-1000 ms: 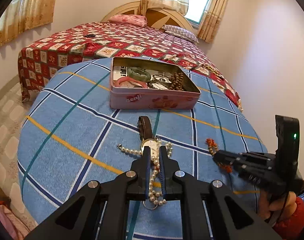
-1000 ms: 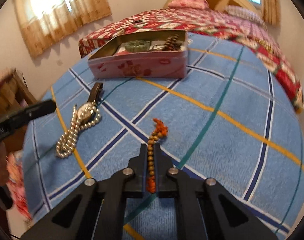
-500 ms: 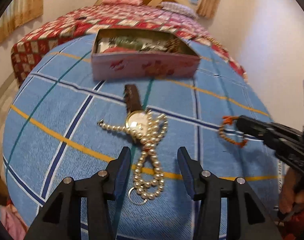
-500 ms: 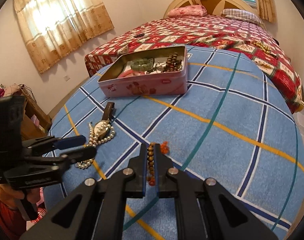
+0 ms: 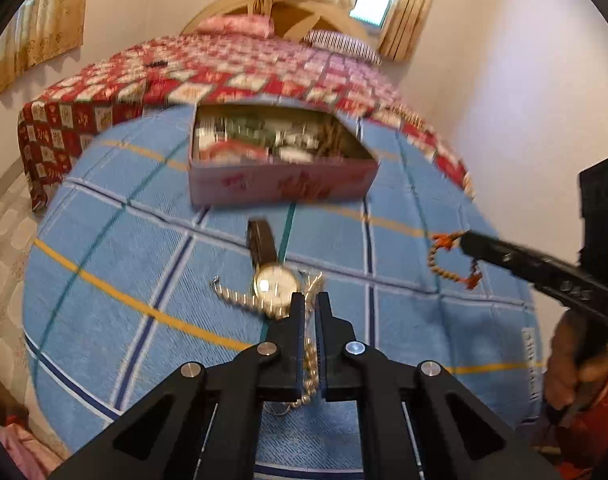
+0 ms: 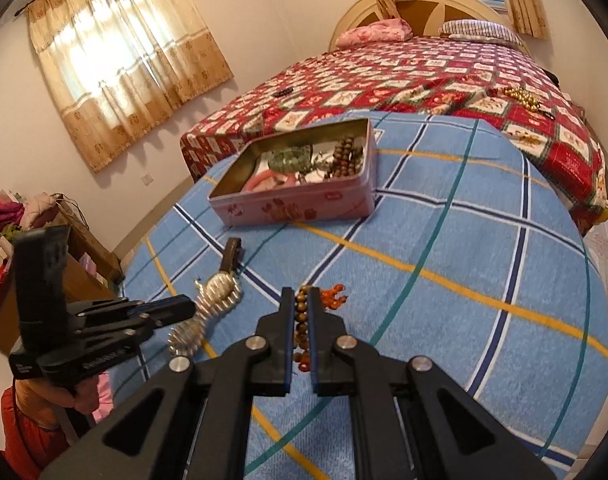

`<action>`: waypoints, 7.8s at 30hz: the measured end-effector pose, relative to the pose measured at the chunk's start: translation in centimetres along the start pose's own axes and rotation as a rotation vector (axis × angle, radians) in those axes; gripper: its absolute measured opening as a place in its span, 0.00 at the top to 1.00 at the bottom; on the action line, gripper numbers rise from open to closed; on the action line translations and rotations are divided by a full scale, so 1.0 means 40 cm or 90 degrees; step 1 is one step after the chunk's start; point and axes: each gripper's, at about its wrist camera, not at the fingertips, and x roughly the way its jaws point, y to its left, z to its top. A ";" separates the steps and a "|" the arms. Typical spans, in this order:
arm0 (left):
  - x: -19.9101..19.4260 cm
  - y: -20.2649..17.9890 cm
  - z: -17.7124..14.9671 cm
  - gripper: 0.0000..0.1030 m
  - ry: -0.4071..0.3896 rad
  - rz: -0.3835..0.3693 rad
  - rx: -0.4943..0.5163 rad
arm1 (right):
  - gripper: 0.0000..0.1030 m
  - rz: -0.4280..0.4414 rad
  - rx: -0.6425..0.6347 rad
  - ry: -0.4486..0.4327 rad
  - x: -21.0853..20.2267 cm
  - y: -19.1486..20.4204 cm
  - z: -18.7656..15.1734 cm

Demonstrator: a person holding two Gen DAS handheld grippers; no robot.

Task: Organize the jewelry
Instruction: 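Lift the pearl strand with the left gripper while the right gripper holds the tasseled bracelet, then drop the pearl strand and tasseled bracelet into the tin, opening both grippers, then grasp the silver ring with the left gripper while the right gripper grasps the gold watch, then carry the silver ring and gold watch over the pink tin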

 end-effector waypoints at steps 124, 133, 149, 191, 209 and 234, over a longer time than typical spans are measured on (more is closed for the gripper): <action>0.028 0.008 -0.155 0.61 0.026 0.135 0.000 | 0.49 -0.034 -0.037 0.016 0.068 0.097 -0.047; 0.031 -0.018 -0.161 0.68 0.028 0.110 0.034 | 0.49 -0.029 -0.028 0.020 0.069 0.096 -0.049; 0.019 -0.008 -0.155 0.82 0.008 0.103 0.031 | 0.49 -0.036 -0.030 0.024 0.072 0.098 -0.051; -0.058 0.074 -0.040 0.82 -0.075 0.143 -0.005 | 0.63 -0.061 -0.127 0.088 0.221 0.188 -0.025; -0.033 0.017 0.003 0.82 -0.077 0.118 0.016 | 0.63 -0.067 -0.021 -0.008 0.080 0.094 0.051; 0.046 -0.008 0.192 0.82 -0.134 0.108 0.031 | 0.63 -0.129 -0.063 -0.085 0.113 0.080 0.192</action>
